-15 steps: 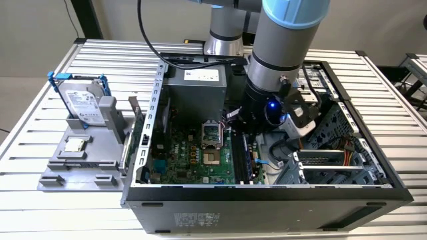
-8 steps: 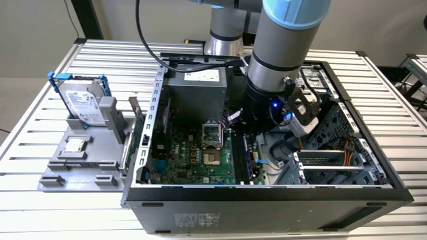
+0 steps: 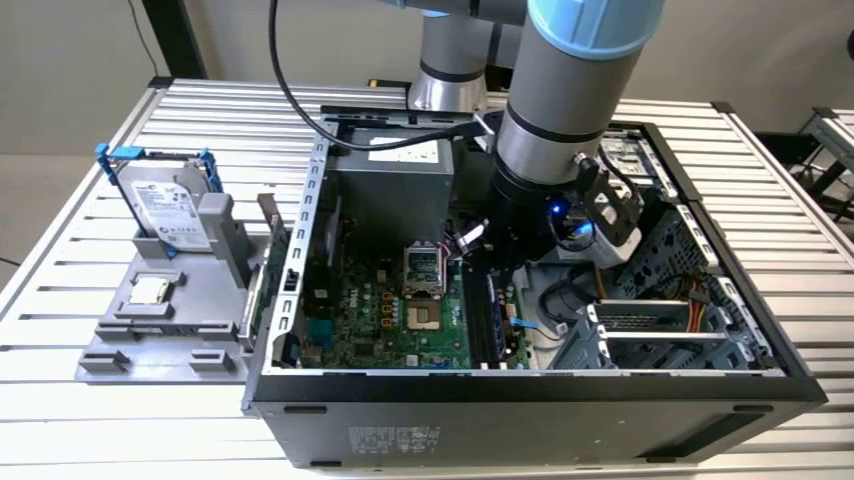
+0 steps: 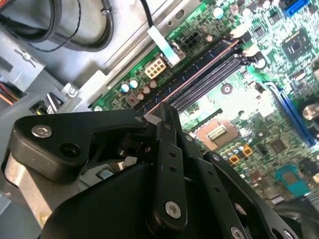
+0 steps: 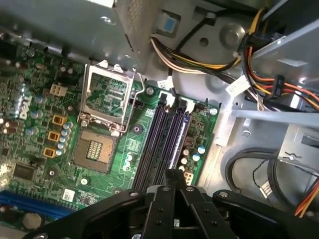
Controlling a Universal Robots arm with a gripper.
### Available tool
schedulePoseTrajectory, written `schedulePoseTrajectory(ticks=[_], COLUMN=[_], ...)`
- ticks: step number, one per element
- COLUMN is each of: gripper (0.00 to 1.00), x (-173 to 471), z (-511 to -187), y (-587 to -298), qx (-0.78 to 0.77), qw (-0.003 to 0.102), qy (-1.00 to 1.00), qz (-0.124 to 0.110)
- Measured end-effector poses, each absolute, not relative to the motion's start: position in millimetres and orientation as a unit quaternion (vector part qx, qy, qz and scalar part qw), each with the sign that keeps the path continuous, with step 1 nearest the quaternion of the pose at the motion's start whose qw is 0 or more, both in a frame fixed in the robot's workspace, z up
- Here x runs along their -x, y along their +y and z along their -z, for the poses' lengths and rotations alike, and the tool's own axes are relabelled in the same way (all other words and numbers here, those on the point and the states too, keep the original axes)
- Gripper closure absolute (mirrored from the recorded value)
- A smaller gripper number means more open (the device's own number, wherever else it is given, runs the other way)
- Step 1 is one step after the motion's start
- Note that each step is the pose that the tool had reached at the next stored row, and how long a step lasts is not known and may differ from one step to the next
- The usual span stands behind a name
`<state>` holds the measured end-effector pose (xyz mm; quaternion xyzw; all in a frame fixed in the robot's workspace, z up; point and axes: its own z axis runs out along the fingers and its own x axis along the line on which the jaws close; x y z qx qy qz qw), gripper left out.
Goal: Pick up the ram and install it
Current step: 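Press down the ram until it locks into place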
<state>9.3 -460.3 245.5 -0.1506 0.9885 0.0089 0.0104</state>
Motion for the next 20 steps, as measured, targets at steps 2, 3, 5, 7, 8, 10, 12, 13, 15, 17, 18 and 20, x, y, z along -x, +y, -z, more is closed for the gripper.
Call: schedulePoseTrajectory(ticks=[2,3,5,7,8,10,12,13,15,17,18,20], gripper=[1.0,1.0,1.0,1.0,1.0,1.0,1.0,1.0,1.0,1.0,1.0,1.0], x=[-9.4,-9.4,-9.5,-9.4,-9.5,-9.5,-9.5,-9.6,-9.6,-9.7,-9.7,-9.7], z=[-245.5,-245.5,-245.5,-245.5,-245.4,-245.5,-245.5,-245.5,-245.5,-245.5,-245.5,-245.5], y=[-460.3,-460.3,-460.3,-460.3,-460.3,-460.3,-460.3,-460.3,-460.3,-460.4,-460.3,-460.3], qx=[0.166,0.175,0.193,0.209,0.215,0.227,0.239,0.245,0.256,0.264,0.267,0.279], qw=[0.01,0.01,0.01,0.01,0.01,0.01,0.01,0.009,0.009,0.009,0.009,0.009], qy=[0.986,0.985,0.981,0.978,0.976,0.974,0.971,0.969,0.967,0.964,0.963,0.96], qz=[-0.009,-0.009,-0.009,-0.01,-0.01,-0.01,-0.01,-0.01,-0.01,-0.012,-0.012,-0.013])
